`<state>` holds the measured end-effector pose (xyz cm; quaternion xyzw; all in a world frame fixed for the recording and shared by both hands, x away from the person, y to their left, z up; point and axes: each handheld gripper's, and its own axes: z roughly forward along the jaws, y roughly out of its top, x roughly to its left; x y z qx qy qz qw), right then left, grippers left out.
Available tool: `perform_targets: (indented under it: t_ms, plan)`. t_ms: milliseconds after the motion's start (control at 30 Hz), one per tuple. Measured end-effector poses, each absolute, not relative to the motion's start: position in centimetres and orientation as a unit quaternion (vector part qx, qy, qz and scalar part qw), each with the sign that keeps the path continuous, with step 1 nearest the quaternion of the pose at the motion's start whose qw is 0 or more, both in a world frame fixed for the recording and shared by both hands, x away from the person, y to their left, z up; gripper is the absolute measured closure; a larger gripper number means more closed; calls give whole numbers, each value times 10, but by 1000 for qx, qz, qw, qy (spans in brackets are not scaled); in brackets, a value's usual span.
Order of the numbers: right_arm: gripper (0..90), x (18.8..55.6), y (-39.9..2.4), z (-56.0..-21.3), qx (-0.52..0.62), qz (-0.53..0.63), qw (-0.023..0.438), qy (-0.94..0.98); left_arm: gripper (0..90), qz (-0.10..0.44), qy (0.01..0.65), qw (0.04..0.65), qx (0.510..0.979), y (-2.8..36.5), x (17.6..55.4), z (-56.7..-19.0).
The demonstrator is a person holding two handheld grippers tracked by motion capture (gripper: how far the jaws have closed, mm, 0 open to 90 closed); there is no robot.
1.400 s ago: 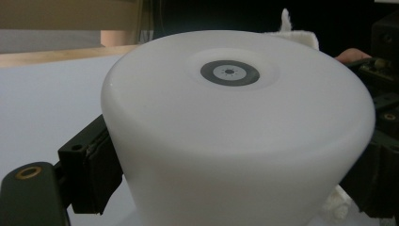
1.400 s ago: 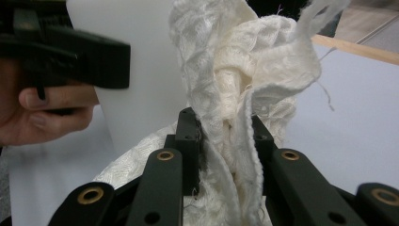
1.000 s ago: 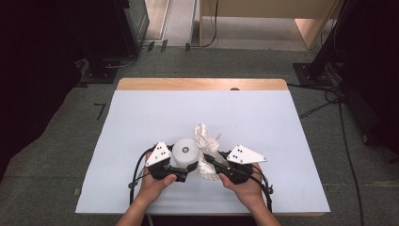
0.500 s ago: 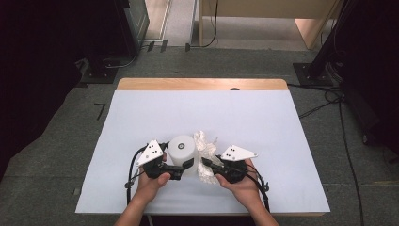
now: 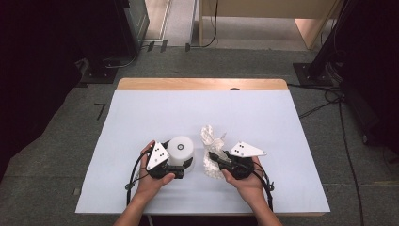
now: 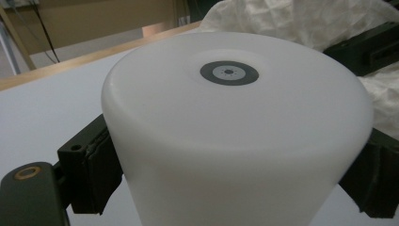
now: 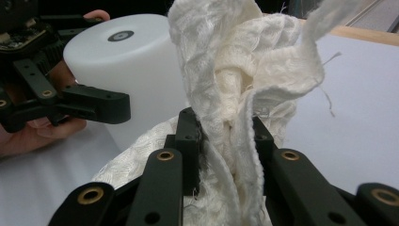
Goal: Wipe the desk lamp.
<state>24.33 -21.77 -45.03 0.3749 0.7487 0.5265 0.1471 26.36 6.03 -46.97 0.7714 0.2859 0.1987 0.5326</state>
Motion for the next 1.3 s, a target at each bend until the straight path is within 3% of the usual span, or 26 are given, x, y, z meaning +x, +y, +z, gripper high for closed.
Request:
perform_targets:
  t_ms: [133,267,433,567,733,900,1067,1300]
  plan:
    - [733,244,-219,-451,375,525,147,749,79,191,293,537,768,62,264,-470]
    - [733,244,-220,-451,377,524,147,749,28,200,345,535,745,60,257,-471]
    - [733,245,-220,-452,379,523,147,749,16,247,400,496,730,40,248,-471]
    - [733,245,-219,-453,377,522,148,750,17,281,433,469,717,27,243,-473]
    - [733,245,-217,-454,375,520,147,753,82,273,440,466,718,27,245,-473]
    - [733,245,-216,-455,373,517,147,756,84,222,415,509,720,47,255,-469]
    - [733,244,-215,-454,373,518,144,756,84,120,309,595,732,70,263,-454]
    - [733,243,-210,-453,360,525,125,761,84,90,252,612,745,74,261,-449]
